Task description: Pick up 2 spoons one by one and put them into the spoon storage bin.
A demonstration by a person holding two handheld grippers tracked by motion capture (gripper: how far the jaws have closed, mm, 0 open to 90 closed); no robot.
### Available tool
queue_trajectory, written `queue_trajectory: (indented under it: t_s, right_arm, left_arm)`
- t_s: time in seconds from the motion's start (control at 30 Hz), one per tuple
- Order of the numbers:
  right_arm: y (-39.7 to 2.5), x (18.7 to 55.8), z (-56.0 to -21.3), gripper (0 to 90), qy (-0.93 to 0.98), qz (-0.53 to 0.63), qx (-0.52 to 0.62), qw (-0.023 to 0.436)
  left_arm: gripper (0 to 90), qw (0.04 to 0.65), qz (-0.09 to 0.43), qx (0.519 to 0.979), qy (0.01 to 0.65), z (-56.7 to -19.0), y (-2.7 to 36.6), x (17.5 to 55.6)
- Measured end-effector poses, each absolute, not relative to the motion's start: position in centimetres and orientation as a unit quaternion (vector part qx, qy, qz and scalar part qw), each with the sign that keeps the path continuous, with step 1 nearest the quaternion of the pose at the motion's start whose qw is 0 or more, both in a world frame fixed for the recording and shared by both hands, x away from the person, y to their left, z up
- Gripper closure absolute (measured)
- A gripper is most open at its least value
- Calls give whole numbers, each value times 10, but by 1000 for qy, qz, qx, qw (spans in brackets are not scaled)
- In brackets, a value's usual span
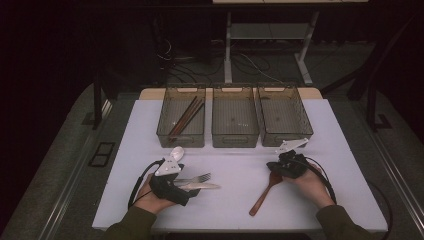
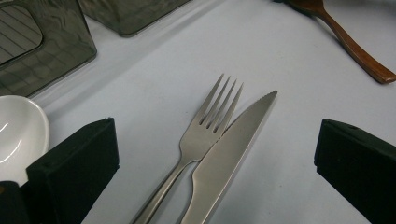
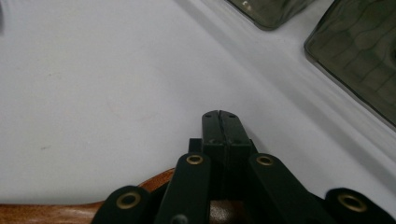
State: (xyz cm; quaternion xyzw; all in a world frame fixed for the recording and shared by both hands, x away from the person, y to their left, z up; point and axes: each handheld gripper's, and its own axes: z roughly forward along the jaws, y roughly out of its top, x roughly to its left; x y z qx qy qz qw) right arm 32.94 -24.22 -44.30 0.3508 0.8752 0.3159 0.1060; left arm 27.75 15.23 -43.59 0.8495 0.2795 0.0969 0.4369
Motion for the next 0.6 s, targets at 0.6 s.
queue_trajectory:
  t_s: [0.6]
  right_arm:
    - [-262,312,-441,898,880,303,353,101]
  left_arm:
    - [0,433,97,851,280,-436,152,277]
